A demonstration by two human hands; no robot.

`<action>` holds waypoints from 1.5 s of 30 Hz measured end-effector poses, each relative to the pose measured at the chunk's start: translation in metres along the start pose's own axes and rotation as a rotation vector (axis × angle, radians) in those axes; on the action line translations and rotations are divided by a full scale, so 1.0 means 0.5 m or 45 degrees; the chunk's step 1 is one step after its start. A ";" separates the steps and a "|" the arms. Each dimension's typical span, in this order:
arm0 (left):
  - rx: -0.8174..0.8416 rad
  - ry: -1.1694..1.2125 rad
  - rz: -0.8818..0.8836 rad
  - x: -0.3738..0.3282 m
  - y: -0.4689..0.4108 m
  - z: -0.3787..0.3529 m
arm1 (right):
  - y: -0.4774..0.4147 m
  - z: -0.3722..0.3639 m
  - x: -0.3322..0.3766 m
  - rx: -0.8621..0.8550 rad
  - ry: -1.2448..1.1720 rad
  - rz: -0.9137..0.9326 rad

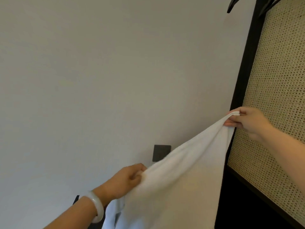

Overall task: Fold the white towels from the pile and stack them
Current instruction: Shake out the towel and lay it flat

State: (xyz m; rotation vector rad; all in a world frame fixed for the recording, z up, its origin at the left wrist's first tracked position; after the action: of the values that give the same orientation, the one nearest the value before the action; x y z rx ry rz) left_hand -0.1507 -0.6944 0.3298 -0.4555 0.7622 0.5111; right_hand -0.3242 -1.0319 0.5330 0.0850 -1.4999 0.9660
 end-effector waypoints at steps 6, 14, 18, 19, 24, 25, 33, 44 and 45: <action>0.035 0.319 0.031 -0.009 0.013 -0.013 | 0.003 0.013 -0.030 -0.009 -0.034 -0.023; 0.236 0.471 0.154 -0.024 0.017 -0.057 | -0.010 0.013 -0.047 -0.032 -0.063 -0.042; 0.045 0.062 0.019 -0.034 0.007 -0.059 | -0.014 0.001 -0.044 -0.014 -0.081 -0.020; 0.052 -0.094 -0.040 -0.042 0.007 -0.069 | -0.014 -0.002 -0.042 -0.008 -0.081 -0.012; -0.057 -0.600 -0.105 -0.025 -0.009 -0.070 | -0.017 -0.014 -0.042 0.053 -0.066 0.021; -0.127 -0.647 -0.089 -0.020 -0.017 -0.044 | -0.016 -0.016 -0.045 0.073 -0.056 0.018; -0.654 -0.989 0.010 -0.121 -0.108 0.311 | -0.001 -0.027 -0.079 0.114 0.124 -0.006; -1.156 -0.991 -0.097 -0.576 -0.123 0.675 | -0.198 0.047 0.274 -0.168 -0.053 0.323; -1.137 -0.973 -0.059 -0.565 -0.123 0.678 | -0.197 0.042 0.281 -0.136 0.013 0.319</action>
State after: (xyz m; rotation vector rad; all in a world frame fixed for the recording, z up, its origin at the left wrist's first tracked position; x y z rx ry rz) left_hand -0.1089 -0.6290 0.7684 -1.0157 -0.2573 0.9035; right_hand -0.3139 -1.0404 0.7051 -0.1883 -1.5748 1.0806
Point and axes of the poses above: each hand's wrist, its own y-axis away from the middle knuckle, its own z-axis out of the back of the hand, x = y × z, the point moved 10 cm from there along -y, towards the middle knuckle, and after that the axes turned 7 degrees about z, right-handed, at the moved point
